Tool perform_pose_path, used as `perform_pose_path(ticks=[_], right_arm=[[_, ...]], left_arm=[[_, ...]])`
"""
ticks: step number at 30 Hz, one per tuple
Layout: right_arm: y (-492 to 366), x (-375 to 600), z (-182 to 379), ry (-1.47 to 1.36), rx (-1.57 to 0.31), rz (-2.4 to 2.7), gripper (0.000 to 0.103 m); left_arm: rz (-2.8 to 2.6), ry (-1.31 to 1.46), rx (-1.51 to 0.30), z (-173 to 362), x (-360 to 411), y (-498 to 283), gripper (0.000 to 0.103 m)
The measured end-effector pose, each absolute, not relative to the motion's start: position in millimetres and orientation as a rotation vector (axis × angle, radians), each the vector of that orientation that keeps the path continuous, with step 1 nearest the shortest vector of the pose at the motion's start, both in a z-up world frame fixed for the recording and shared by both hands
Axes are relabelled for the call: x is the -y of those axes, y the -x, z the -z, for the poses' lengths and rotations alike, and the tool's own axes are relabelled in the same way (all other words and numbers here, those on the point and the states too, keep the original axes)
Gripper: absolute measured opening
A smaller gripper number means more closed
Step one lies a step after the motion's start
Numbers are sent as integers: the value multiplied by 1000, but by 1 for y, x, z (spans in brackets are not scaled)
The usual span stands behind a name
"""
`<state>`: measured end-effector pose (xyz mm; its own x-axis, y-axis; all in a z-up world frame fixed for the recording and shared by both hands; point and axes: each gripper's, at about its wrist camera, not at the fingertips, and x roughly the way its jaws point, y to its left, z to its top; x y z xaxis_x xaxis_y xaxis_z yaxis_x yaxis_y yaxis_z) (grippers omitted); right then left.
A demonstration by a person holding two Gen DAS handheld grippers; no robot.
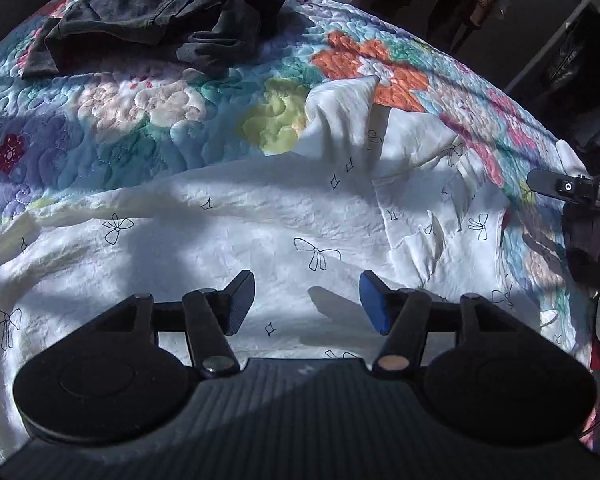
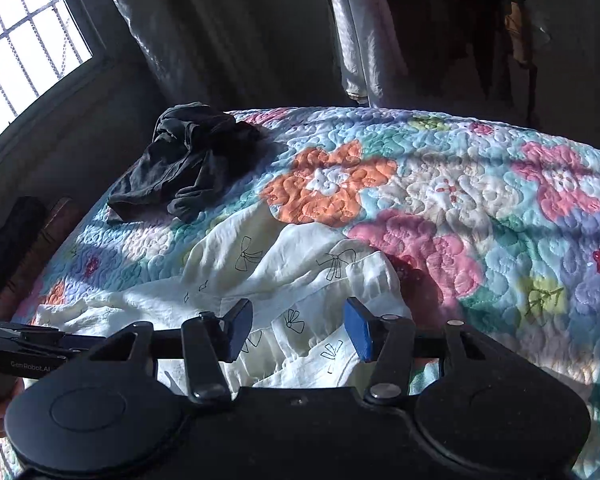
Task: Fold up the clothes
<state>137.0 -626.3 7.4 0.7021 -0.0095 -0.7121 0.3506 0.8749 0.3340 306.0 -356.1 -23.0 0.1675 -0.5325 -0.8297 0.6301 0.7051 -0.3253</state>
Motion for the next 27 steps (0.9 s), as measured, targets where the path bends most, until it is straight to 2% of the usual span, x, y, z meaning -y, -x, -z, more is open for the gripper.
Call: perform_pose_path(ticks=[3, 6, 7, 9, 10, 17, 18, 19, 20, 27], right_arm=[[-165, 637, 8, -529, -778, 211, 56], [-194, 639, 14, -465, -804, 221, 57], [-203, 639, 17, -443, -818, 232, 57], [-222, 642, 24, -395, -861, 259, 66], [-231, 643, 28, -371, -882, 273, 66], [-256, 656, 52, -373, -913, 293, 67], [-257, 656, 54, -392, -914, 270, 54], [-256, 655, 56, -421, -910, 244, 37], [-256, 654, 57, -449, -905, 218, 11], [-196, 581, 43, -281, -743, -68, 8]], left_arm=[[868, -87, -1076, 26, 356, -320, 57], [881, -103, -1029, 23, 365, -334, 57], [886, -106, -1014, 22, 369, -338, 59], [870, -97, -1006, 23, 376, -343, 68], [869, -105, -1004, 25, 382, -345, 69], [854, -90, -1043, 50, 416, -361, 70], [816, -98, -1045, 54, 417, -360, 70], [783, -122, -1040, 57, 417, -357, 70], [769, -144, -1038, 60, 415, -354, 70], [751, -105, -1003, 56, 380, -347, 70]])
